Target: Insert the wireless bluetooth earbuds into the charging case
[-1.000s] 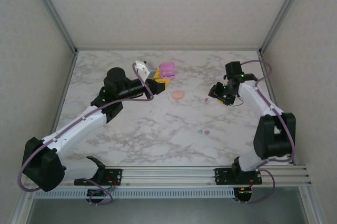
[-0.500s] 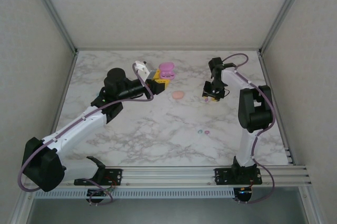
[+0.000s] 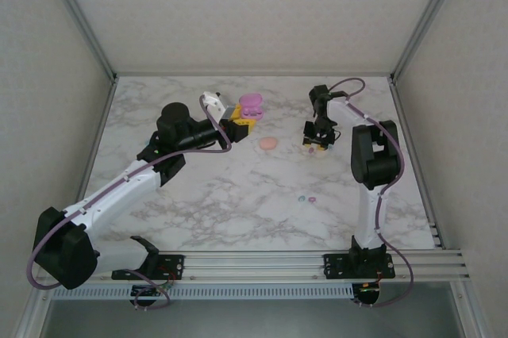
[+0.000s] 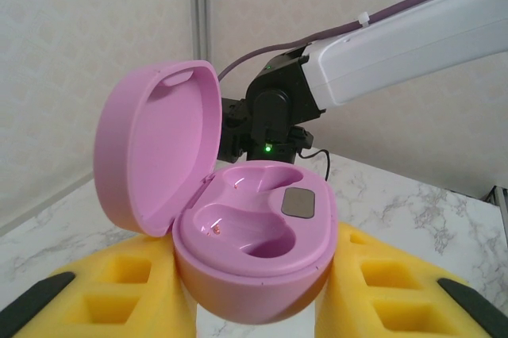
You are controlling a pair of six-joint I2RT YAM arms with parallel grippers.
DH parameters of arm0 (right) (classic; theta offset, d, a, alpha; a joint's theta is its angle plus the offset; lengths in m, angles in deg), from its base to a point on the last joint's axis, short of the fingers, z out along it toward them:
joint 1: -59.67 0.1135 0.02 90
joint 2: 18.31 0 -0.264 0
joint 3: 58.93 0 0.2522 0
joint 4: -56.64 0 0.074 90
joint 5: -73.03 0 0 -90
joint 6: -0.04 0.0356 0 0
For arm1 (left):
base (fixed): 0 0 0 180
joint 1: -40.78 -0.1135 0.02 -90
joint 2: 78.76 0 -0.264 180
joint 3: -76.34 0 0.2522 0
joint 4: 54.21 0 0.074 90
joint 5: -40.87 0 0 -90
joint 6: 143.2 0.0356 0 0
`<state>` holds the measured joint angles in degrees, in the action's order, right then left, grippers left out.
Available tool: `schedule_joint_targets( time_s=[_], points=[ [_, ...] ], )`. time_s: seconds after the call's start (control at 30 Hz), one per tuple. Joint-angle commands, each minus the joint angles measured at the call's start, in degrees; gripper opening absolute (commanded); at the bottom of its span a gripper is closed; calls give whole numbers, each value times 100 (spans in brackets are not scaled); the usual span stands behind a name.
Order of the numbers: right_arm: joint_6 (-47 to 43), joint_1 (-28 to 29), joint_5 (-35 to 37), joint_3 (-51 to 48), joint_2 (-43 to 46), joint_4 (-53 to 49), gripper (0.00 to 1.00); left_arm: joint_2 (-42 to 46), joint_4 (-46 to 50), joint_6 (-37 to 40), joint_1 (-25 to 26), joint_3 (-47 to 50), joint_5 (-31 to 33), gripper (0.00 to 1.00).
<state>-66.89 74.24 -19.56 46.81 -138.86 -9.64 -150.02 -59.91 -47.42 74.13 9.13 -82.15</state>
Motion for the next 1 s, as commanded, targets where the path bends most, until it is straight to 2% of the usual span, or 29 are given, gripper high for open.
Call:
schedule_joint_targets(
  time_s=[0.0, 0.47, 0.97],
  points=[
    [-159, 37, 96, 205, -186, -275, 34, 95, -22, 8, 50, -7, 40, 32],
    [-428, 83, 97, 384, -421, -464, 29, 51, 38, 17, 50, -51, 33, 33],
    [-589, 121, 328, 442, -566, -498, 30, 33, 66, 6, 50, -61, 15, 32]
  ],
)
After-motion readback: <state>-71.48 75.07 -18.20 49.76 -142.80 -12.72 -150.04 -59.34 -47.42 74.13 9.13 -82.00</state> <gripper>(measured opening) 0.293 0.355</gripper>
